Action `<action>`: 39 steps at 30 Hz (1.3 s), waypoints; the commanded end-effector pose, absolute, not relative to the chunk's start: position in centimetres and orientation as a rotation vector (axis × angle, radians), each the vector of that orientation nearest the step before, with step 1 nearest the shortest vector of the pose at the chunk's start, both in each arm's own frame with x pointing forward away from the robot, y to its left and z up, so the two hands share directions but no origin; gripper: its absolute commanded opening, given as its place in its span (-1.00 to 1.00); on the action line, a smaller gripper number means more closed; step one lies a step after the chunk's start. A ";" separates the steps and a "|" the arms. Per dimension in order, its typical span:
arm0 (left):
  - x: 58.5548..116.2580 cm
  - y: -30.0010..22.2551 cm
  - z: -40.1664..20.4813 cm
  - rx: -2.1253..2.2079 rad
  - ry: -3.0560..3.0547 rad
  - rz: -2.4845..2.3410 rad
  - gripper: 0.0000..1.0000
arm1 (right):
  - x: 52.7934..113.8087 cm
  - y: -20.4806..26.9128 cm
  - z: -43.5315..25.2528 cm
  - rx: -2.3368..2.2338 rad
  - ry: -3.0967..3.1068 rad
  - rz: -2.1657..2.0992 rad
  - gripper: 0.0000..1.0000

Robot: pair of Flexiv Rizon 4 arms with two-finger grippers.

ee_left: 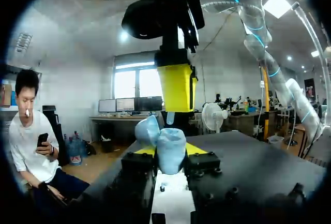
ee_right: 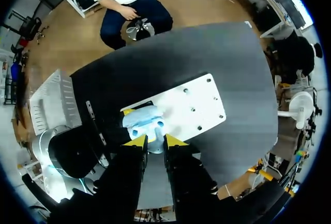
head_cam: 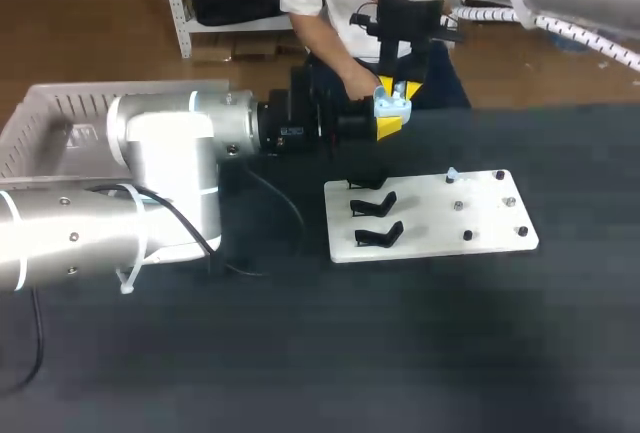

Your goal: Pick up each earbud case from the left stands, insert the matching earbuds, close the lid, and place the case in the box.

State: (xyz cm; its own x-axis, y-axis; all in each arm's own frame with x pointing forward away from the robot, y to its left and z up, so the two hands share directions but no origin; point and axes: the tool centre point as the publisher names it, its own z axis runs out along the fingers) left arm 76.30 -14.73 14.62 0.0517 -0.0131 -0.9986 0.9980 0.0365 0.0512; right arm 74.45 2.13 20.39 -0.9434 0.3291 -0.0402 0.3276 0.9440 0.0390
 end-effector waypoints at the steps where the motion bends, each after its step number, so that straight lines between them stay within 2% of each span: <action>1: 76.1 -14.7 14.5 1.189 1.171 -1.145 -1.00 | 74.7 2.2 20.1 0.519 3.058 0.039 -1.00; 39: 76.1 -14.7 14.5 1.189 1.171 -1.145 -1.00 | 75.2 2.0 19.1 0.530 3.073 0.028 -1.00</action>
